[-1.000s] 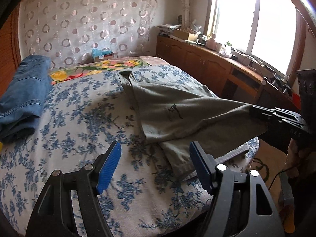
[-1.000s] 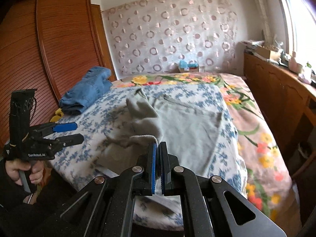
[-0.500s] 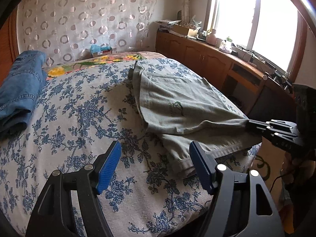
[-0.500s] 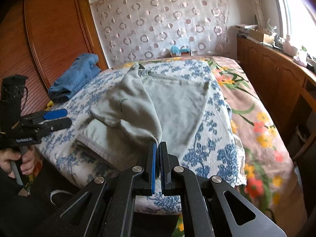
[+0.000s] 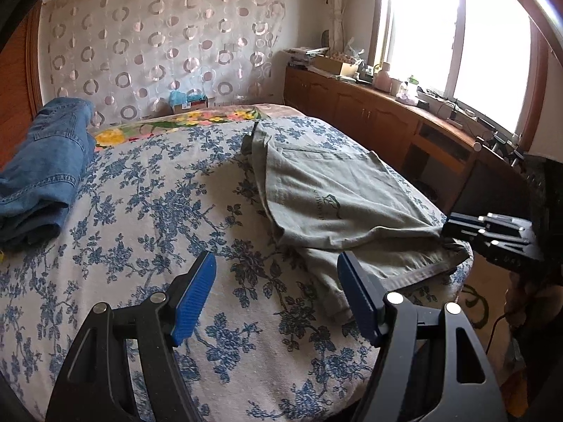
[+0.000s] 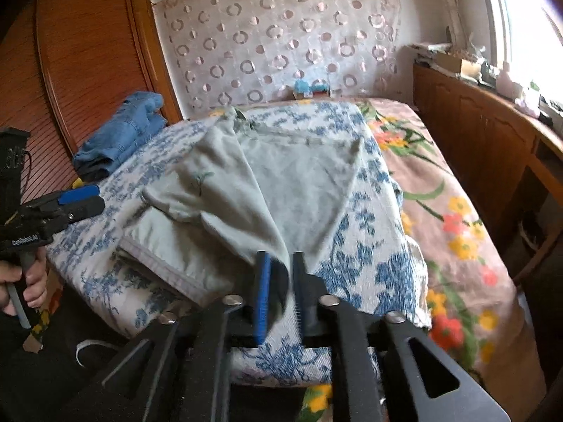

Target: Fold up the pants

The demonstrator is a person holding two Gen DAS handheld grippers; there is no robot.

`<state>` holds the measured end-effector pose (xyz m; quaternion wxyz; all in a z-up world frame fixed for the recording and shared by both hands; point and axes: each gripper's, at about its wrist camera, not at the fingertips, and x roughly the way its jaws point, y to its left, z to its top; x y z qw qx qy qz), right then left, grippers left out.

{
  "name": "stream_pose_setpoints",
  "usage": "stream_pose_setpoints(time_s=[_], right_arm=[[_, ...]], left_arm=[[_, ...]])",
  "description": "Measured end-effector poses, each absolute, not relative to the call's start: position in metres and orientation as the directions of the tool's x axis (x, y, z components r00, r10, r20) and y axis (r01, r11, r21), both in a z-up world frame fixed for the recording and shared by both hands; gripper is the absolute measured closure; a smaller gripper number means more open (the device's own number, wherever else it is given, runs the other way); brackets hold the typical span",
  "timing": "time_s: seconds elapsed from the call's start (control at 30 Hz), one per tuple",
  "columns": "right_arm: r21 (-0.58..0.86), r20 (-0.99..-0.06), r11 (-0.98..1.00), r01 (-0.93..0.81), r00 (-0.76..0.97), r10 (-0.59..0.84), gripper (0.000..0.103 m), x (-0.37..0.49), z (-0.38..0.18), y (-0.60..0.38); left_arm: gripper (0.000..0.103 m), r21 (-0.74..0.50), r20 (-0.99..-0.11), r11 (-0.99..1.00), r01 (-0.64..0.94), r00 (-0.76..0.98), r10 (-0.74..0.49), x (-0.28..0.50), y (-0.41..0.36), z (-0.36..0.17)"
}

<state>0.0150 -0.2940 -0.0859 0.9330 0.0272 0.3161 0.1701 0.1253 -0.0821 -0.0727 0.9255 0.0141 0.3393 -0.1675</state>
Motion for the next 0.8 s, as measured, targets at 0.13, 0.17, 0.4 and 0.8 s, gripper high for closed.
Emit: stream_pose_setpoints(time_s=[0.13, 0.17, 0.4, 0.8], right_arm=[[0.144, -0.551, 0.937, -0.318, 0.761, 0.343, 0.069, 0.016, -0.074, -0.285], [0.146, -0.544, 0.933, -0.330, 0.760, 0.354, 0.069, 0.018, -0.071, -0.282], [0.147, -0.541, 0.900, -0.411, 0.729, 0.421, 0.069, 0.038, -0.069, -0.250], [0.140, -0.602, 0.849, -0.509, 0.637, 0.481, 0.068, 0.089, -0.077, -0.196]], left_arm=[[0.031, -0.073, -0.637, 0.943, 0.323, 0.713, -0.294, 0.132, -0.078, -0.071], [0.031, -0.072, -0.637, 0.944, 0.323, 0.713, -0.293, 0.133, -0.077, -0.071], [0.031, -0.068, -0.635, 0.945, 0.321, 0.716, -0.289, 0.142, -0.067, -0.067], [0.031, -0.065, -0.634, 0.943, 0.327, 0.716, -0.293, 0.161, -0.045, -0.064]])
